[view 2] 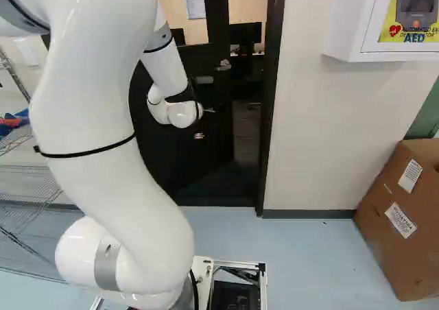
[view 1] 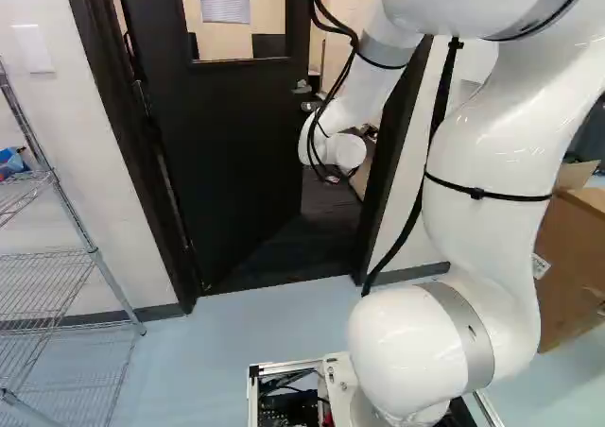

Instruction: Open the door and move inside

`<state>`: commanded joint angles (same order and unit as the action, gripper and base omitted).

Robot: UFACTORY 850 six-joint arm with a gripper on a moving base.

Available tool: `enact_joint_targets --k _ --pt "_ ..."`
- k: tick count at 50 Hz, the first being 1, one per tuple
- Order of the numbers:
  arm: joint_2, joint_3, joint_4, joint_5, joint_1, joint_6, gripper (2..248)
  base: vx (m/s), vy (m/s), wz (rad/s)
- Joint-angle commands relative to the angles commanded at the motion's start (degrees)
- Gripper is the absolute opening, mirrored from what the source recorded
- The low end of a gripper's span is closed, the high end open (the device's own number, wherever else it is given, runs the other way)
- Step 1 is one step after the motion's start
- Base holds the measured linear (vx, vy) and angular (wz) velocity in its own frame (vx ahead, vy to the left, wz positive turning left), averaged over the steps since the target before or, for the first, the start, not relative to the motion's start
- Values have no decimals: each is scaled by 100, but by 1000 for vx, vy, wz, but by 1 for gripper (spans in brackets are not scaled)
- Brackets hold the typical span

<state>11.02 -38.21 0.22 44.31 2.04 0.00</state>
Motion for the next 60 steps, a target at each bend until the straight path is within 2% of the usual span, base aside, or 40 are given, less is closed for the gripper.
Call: enact_joint_targets --k 33,45,60 --pt "-899 974 -67 0 -317 0 247 0 0 0" --pt "-1258 1339 -307 0 -386 0 247 0 0 0" --pt "-1697 1767 -832 0 -437 0 247 0 0 0"
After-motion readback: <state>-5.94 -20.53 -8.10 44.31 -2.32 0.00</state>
